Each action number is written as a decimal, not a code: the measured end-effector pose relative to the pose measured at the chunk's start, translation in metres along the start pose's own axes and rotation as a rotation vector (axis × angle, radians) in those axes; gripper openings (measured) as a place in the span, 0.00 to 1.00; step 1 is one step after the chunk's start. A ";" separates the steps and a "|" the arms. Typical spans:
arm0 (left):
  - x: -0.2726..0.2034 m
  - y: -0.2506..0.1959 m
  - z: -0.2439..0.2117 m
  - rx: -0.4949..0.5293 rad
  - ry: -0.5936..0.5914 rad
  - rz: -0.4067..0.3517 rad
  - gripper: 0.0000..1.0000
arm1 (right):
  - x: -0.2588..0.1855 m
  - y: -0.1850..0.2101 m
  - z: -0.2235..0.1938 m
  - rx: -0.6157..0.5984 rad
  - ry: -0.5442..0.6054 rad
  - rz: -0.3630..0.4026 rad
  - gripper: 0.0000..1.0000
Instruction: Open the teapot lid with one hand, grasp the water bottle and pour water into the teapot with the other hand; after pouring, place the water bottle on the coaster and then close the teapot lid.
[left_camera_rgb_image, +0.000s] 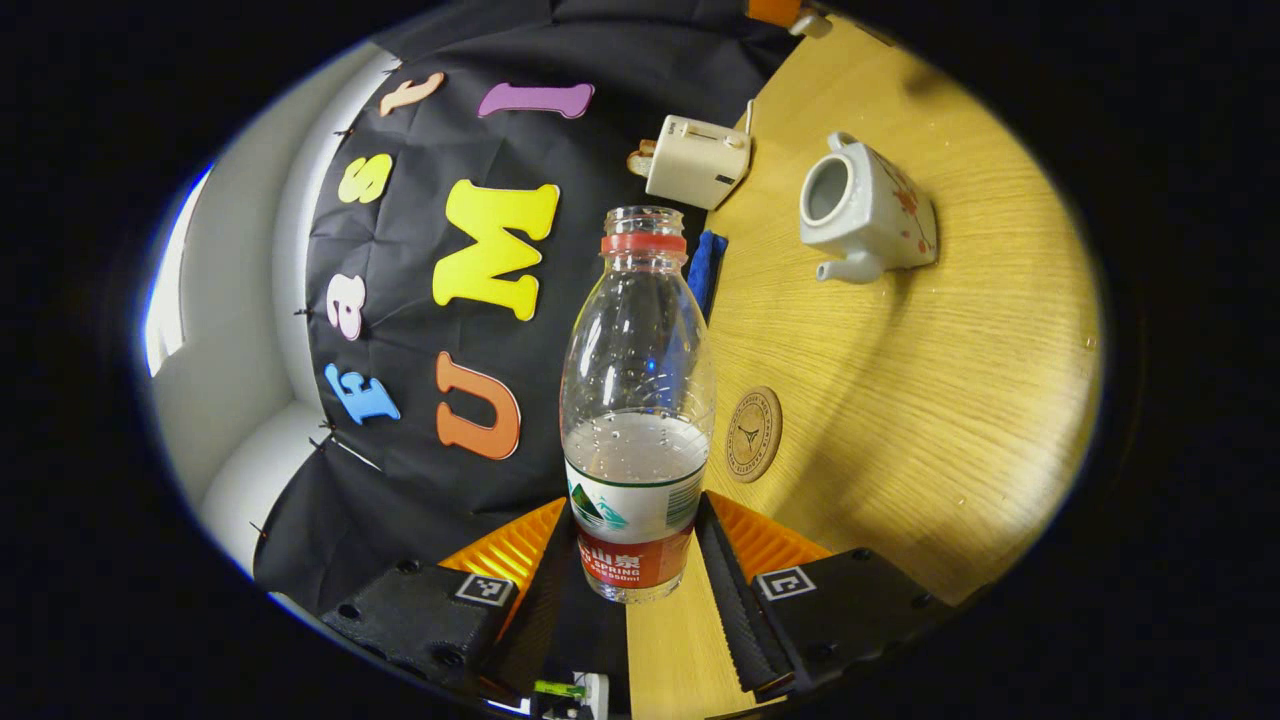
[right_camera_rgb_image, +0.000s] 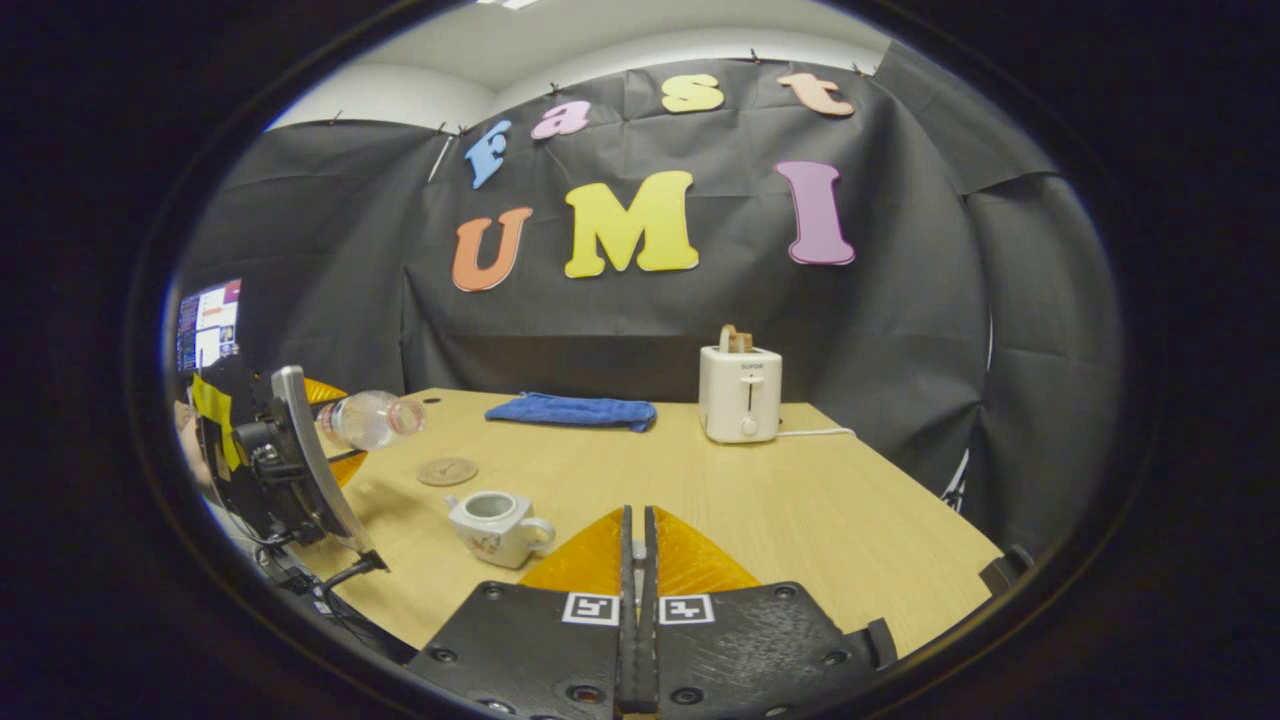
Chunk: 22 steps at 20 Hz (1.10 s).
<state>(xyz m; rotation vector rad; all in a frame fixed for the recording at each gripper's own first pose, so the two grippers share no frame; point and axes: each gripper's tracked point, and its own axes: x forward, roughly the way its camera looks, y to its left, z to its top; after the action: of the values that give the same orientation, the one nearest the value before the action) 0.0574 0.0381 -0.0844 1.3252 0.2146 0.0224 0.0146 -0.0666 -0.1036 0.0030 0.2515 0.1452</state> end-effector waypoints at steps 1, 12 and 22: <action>0.001 0.001 0.003 0.025 -0.001 0.004 0.73 | 0.001 -0.002 -0.002 0.004 0.003 0.000 0.00; 0.002 0.013 0.023 0.317 -0.029 0.048 0.73 | 0.000 -0.012 -0.011 0.031 0.017 0.005 0.00; 0.006 0.022 0.041 0.444 -0.038 0.087 0.73 | -0.006 -0.023 -0.011 0.045 0.005 -0.005 0.00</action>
<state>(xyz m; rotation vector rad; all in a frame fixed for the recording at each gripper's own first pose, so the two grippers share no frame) 0.0727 0.0054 -0.0545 1.7758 0.1330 0.0241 0.0097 -0.0903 -0.1131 0.0465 0.2595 0.1350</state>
